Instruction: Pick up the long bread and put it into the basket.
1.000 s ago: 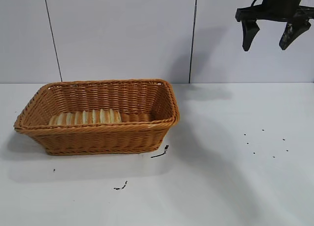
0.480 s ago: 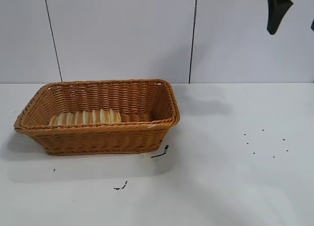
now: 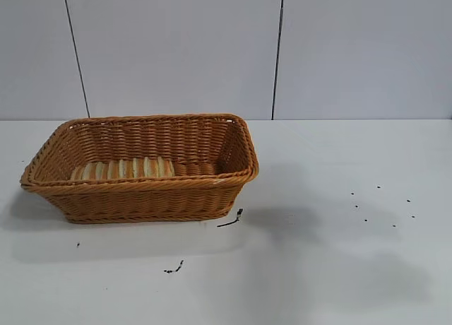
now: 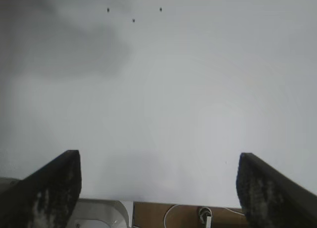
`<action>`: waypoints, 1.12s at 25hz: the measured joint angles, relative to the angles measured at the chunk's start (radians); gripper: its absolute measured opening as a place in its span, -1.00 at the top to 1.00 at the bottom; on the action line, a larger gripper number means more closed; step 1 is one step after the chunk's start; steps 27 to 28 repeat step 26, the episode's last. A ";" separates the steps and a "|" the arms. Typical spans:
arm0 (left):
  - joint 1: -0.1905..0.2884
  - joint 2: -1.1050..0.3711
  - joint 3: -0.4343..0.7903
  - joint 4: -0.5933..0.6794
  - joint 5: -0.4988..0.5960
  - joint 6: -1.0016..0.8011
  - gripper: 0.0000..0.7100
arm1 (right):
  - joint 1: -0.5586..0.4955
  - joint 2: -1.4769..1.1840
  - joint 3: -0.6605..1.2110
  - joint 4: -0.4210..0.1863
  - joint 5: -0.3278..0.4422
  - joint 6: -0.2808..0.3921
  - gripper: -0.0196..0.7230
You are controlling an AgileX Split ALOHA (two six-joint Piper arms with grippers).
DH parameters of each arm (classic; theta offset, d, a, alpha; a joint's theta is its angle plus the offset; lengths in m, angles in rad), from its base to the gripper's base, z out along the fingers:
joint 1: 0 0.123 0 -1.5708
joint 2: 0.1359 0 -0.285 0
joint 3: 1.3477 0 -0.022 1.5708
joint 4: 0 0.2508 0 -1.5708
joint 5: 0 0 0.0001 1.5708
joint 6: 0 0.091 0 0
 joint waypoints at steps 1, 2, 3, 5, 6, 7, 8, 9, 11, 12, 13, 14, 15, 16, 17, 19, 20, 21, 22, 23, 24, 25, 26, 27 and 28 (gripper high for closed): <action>0.000 0.000 0.000 0.000 0.000 0.000 -0.96 | 0.000 -0.092 0.042 0.003 -0.006 0.000 -0.64; 0.000 0.000 0.000 0.000 0.000 0.000 -0.96 | 0.000 -0.152 0.062 0.006 -0.004 -0.003 -0.64; 0.000 0.000 0.000 0.000 0.000 0.000 -0.96 | 0.000 -0.219 0.068 0.008 -0.006 -0.004 -0.64; 0.000 0.000 0.000 0.000 0.000 0.000 -0.96 | 0.000 -0.333 0.072 0.011 -0.016 -0.011 -0.64; 0.000 0.000 0.000 0.000 0.000 0.000 -0.96 | 0.000 -0.388 0.074 0.011 -0.018 -0.015 -0.64; 0.000 0.000 0.000 0.000 0.000 0.000 -0.96 | 0.000 -0.429 0.075 0.011 -0.017 -0.015 -0.64; 0.000 0.000 0.000 0.000 0.000 0.000 -0.96 | 0.000 -0.479 0.075 0.011 -0.018 -0.016 -0.64; 0.000 0.000 0.000 0.000 0.000 0.000 -0.96 | 0.000 -0.511 0.075 0.013 -0.018 -0.016 -0.64; 0.000 0.000 0.000 0.000 0.000 0.000 -0.96 | 0.000 -0.561 0.075 0.013 -0.017 -0.016 -0.64; 0.000 0.000 0.000 0.000 0.000 0.000 -0.96 | 0.000 -0.573 0.075 0.014 -0.017 -0.016 -0.64; 0.000 0.000 0.000 0.000 0.000 0.000 -0.96 | 0.000 -0.576 0.075 0.014 -0.017 -0.017 -0.64; 0.000 0.000 0.000 0.000 0.000 0.000 -0.96 | 0.000 -0.577 0.076 0.014 -0.017 -0.018 -0.64; 0.000 0.000 0.000 0.000 0.000 0.000 -0.96 | 0.000 -0.577 0.077 0.014 -0.017 -0.018 -0.64; 0.000 0.000 0.000 0.000 0.000 0.000 -0.96 | 0.000 -0.577 0.077 0.014 -0.017 -0.018 -0.64; 0.000 0.000 0.000 0.000 0.000 0.000 -0.96 | 0.000 -0.577 0.078 0.014 -0.017 -0.018 -0.64; 0.000 0.000 0.000 0.000 0.000 0.000 -0.96 | 0.000 -0.577 0.078 0.014 -0.017 -0.018 -0.64; 0.000 0.000 0.000 0.000 0.000 0.000 -0.96 | 0.000 -0.577 0.078 0.014 -0.017 -0.018 -0.64; 0.000 0.000 0.000 0.000 0.000 0.000 -0.96 | 0.000 -0.577 0.078 0.014 -0.017 -0.018 -0.64; 0.000 0.000 0.000 0.000 0.000 0.000 -0.96 | 0.000 -0.577 0.078 0.014 -0.017 -0.018 -0.64; 0.000 0.000 0.000 0.000 0.000 0.000 -0.96 | 0.000 -0.577 0.078 0.014 -0.017 -0.018 -0.64; 0.000 0.000 0.000 0.000 0.000 0.000 -0.96 | 0.000 -0.577 0.078 0.014 -0.017 -0.018 -0.64; 0.000 0.000 0.000 0.000 0.000 0.000 -0.96 | 0.000 -0.577 0.078 0.014 -0.017 -0.018 -0.64; 0.000 0.000 0.000 0.000 0.000 0.000 -0.96 | 0.000 -0.577 0.078 0.014 -0.017 -0.018 -0.64; 0.000 0.000 0.000 0.000 0.000 0.000 -0.96 | 0.000 -0.577 0.078 0.014 -0.017 -0.018 -0.64; 0.000 0.000 0.000 0.000 0.000 0.000 -0.96 | 0.000 -0.577 0.078 0.014 -0.017 -0.018 -0.64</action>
